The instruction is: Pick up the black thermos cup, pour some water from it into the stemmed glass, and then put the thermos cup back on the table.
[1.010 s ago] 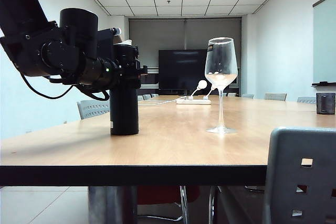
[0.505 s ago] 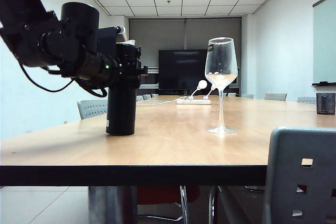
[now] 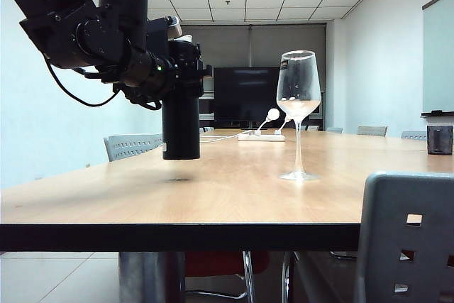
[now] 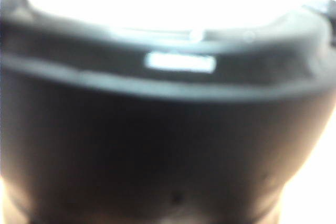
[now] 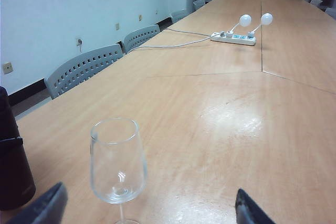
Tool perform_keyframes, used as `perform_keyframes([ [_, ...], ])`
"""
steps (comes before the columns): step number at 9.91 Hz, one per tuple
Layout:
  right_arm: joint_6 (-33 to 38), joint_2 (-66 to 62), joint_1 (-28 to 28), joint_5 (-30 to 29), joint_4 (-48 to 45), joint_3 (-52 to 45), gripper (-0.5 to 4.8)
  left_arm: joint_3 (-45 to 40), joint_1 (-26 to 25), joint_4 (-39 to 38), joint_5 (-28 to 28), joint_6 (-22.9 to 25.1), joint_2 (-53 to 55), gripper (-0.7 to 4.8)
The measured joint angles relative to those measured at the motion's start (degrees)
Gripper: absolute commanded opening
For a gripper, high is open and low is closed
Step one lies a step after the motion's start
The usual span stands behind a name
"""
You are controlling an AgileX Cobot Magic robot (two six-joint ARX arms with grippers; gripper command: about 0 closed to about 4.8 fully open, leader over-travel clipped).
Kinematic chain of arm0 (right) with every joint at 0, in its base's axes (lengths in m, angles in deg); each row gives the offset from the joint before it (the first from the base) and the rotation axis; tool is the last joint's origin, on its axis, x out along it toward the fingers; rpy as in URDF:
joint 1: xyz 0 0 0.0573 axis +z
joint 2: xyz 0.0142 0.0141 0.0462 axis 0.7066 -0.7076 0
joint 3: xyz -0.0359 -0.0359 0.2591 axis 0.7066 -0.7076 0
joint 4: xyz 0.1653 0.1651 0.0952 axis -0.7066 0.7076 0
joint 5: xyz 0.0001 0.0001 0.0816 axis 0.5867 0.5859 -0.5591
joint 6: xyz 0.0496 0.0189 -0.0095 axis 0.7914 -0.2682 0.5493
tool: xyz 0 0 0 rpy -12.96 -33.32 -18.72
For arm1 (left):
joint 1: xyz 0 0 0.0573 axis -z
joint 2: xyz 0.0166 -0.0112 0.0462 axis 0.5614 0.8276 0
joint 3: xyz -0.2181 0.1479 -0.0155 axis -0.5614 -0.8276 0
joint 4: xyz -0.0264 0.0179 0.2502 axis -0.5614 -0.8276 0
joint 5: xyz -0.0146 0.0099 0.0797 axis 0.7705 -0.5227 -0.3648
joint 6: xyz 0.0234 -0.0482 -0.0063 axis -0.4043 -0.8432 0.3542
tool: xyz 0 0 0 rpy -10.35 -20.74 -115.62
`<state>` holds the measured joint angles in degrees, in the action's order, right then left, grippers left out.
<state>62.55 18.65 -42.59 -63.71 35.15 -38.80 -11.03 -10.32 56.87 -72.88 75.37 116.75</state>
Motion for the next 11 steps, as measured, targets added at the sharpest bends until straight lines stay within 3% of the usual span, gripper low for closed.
perform_keyframes([
  [1, 0.00, 0.00, 0.00, 0.02, 0.00, 0.00, 4.13, -0.02, 0.00, -0.31, 0.22, 0.00, 0.00, 1.60],
  [2, 0.00, 0.00, 0.00, 0.02, 0.02, 0.00, 4.13, -0.02, -0.02, -2.45, 5.18, 1.51, -0.94, 1.62],
  [3, 0.00, 0.00, 0.00, 0.00, 0.00, 0.00, 4.13, -0.02, 0.20, -2.27, 6.64, 2.75, -1.20, 1.62],
  [5, 0.00, 0.00, 0.00, 0.02, 0.44, 0.00, 4.13, -0.02, 0.68, -2.40, 6.82, 5.25, -1.38, 1.62],
  [6, 0.00, 0.00, 0.00, 0.02, 0.87, 0.00, 4.13, 6.23, 0.74, -11.26, 6.47, 6.08, -1.40, 1.62],
  [9, 0.00, 0.00, 0.00, 0.02, 0.90, 0.00, 4.13, 12.76, 0.76, -14.67, 6.36, 6.86, -1.75, 1.63],
  [11, 0.00, 0.02, 0.00, 0.02, 0.87, 0.00, 4.13, 15.76, 1.14, -19.58, 6.12, 11.26, -1.79, 1.78],
])
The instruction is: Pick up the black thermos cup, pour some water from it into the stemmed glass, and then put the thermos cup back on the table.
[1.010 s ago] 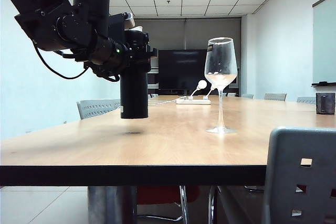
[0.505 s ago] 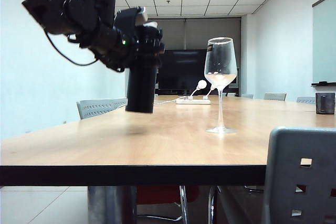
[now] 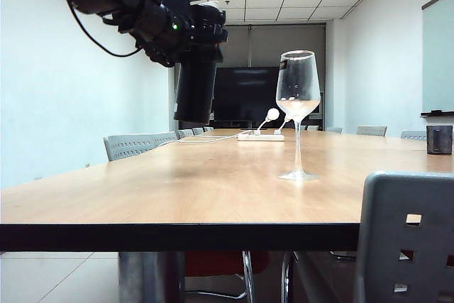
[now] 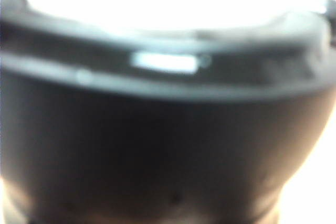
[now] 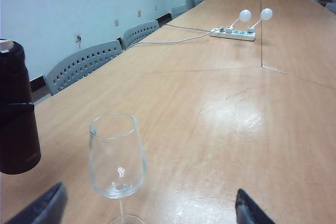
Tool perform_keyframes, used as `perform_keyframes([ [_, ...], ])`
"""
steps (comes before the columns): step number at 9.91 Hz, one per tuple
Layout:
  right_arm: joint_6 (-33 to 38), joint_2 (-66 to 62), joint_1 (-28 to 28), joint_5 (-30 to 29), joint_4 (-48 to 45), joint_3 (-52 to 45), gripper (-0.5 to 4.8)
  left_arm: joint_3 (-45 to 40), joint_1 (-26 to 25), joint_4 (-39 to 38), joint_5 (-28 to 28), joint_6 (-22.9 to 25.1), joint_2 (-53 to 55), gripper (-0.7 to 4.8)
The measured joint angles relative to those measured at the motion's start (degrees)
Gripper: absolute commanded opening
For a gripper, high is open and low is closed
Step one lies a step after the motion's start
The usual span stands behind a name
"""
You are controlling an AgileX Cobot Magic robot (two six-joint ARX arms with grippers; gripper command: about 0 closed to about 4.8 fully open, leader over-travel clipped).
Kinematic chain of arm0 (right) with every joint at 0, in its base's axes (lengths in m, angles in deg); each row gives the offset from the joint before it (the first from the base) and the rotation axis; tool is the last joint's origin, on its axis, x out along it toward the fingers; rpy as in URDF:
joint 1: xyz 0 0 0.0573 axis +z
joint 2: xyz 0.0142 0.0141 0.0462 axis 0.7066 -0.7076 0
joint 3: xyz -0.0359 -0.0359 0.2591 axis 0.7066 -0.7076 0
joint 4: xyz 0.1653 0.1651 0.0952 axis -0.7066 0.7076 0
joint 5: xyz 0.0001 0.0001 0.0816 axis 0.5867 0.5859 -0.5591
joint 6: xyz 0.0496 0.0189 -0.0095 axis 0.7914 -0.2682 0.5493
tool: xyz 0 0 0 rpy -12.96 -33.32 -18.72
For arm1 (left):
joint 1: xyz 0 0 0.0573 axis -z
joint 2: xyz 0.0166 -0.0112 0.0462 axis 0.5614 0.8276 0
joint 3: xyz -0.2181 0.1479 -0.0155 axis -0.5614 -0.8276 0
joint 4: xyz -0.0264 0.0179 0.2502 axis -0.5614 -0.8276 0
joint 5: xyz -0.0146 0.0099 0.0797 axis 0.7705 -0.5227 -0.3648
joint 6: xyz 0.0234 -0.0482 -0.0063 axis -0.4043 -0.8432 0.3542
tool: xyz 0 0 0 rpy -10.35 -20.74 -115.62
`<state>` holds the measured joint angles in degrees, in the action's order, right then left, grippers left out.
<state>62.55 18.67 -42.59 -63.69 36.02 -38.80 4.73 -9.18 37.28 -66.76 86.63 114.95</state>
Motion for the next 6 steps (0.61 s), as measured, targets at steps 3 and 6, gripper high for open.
perform_keyframes([
  [3, 0.35, 0.00, 0.00, -0.07, 0.04, 0.00, 4.13, 1.75, 1.09, -2.40, -0.22, 2.34, 0.04, 1.80],
  [6, 0.94, 0.02, -0.02, -0.11, 0.09, 0.00, 4.13, 3.06, 1.97, -3.91, -1.01, 3.15, 0.00, 1.85],
])
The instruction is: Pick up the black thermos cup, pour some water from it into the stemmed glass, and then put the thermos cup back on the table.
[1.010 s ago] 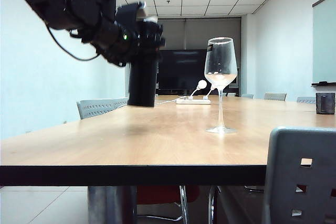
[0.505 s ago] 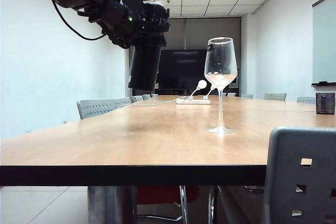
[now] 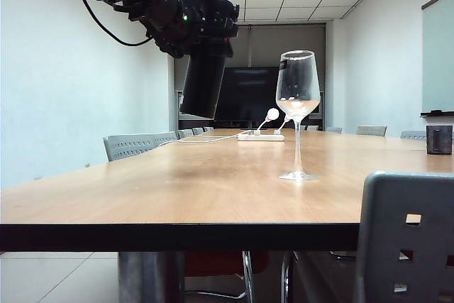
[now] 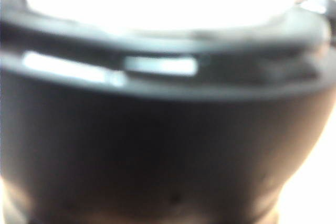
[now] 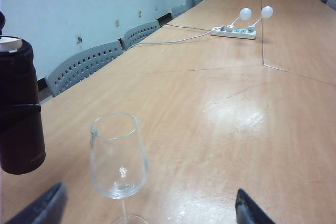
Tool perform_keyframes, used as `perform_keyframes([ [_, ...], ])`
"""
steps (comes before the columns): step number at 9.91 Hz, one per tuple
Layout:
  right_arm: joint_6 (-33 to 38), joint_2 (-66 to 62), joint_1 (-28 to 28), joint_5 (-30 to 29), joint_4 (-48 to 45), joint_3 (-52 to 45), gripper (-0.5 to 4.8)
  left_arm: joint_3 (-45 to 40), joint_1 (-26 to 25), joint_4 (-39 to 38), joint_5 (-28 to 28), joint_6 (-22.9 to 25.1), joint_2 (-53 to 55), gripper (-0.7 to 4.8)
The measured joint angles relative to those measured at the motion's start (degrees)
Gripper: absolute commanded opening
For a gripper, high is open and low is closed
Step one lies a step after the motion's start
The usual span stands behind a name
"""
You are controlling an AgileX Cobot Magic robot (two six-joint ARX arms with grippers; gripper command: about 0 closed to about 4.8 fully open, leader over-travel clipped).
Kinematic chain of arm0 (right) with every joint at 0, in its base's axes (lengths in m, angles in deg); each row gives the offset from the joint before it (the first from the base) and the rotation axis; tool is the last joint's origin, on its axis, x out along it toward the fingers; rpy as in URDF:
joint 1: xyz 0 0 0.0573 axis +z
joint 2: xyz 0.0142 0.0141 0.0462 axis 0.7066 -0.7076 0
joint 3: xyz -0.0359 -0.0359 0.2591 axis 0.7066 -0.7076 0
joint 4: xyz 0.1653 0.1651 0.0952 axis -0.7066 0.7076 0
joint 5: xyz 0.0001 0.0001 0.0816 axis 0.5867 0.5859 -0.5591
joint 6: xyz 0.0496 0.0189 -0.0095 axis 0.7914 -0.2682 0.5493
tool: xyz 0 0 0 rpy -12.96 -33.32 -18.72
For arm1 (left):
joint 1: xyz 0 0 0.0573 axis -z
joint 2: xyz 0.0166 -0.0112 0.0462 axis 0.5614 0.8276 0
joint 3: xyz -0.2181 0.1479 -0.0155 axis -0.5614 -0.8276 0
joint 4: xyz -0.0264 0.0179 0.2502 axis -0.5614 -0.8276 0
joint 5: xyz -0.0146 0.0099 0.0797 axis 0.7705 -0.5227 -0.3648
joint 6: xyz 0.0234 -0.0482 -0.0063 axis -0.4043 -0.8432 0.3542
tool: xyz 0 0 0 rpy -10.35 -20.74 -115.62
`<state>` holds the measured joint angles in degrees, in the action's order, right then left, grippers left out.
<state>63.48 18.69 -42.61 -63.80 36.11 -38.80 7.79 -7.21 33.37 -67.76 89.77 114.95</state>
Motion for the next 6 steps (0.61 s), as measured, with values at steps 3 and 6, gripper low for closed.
perform_keyframes([
  [3, 0.46, 0.00, 0.02, -1.29, -0.22, 0.00, 4.13, 1.57, 0.74, -1.70, -0.72, 0.92, 0.11, 1.85],
  [6, 0.48, 0.00, 0.02, -1.33, -0.20, 0.00, 4.13, 1.57, 1.57, -1.95, -0.44, -0.46, 0.50, 1.85],
])
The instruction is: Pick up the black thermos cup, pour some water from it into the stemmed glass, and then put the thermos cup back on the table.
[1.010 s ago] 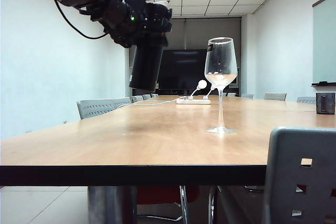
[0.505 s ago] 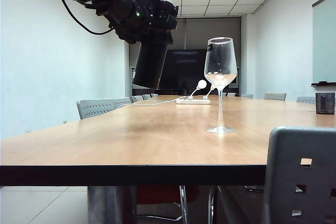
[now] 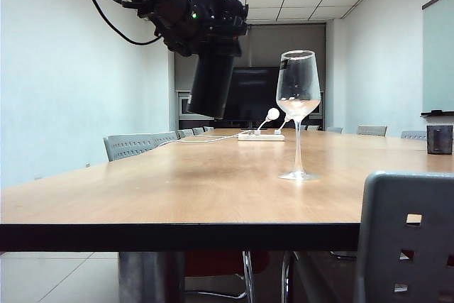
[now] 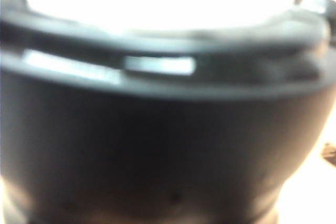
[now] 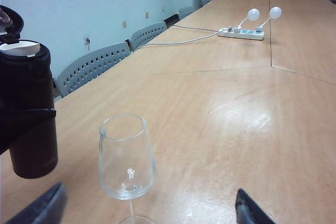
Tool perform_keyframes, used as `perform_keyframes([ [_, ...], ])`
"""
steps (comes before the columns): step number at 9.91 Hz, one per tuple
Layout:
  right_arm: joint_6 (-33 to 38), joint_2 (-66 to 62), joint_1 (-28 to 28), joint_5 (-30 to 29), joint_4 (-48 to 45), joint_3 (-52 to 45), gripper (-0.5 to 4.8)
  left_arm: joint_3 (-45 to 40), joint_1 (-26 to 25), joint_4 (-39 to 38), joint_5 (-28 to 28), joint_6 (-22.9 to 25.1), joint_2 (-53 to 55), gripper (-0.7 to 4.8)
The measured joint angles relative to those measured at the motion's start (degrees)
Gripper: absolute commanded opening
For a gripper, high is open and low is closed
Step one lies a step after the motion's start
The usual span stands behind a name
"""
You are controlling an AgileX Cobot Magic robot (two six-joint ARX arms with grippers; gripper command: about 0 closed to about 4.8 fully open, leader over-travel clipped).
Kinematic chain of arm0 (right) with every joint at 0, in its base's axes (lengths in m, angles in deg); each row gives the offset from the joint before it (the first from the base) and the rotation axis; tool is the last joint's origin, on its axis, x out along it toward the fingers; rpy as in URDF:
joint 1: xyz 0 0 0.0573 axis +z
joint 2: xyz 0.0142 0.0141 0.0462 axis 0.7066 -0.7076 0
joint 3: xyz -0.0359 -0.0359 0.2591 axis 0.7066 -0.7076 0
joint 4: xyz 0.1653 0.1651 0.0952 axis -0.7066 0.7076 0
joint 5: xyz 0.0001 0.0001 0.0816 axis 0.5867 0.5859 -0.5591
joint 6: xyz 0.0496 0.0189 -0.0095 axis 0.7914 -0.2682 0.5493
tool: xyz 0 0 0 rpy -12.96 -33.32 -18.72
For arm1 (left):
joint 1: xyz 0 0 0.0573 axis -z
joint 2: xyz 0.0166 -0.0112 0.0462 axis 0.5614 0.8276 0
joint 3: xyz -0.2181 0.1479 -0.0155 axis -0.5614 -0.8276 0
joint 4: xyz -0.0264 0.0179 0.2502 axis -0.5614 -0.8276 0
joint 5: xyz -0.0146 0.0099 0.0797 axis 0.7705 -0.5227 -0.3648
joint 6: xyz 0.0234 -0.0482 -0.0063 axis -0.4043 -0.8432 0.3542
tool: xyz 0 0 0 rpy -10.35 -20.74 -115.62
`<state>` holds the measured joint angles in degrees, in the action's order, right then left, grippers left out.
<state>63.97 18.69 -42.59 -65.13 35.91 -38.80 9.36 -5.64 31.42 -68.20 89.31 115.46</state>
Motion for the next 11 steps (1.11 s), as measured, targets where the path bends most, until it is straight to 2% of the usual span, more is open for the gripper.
perform_keyframes([
  [3, 0.00, 0.00, 0.00, 0.02, 0.00, 0.00, 4.13, 0.00, 0.09, 1.18, 1.31, -4.85, 0.07, 1.85],
  [7, 0.00, 0.00, 0.00, -0.02, 0.02, 0.00, 4.13, 9.55, -0.04, 0.17, 1.62, -6.29, 4.22, 1.85],
  [10, 0.00, 0.00, 0.00, 0.00, 0.00, 0.00, 4.13, 11.82, 0.11, -2.16, 1.60, -3.23, 9.03, 1.85],
  [11, 0.02, 0.00, 0.00, 0.00, 0.00, 0.00, 4.13, 11.61, 0.26, -5.86, 1.53, 0.31, 10.51, 1.85],
])
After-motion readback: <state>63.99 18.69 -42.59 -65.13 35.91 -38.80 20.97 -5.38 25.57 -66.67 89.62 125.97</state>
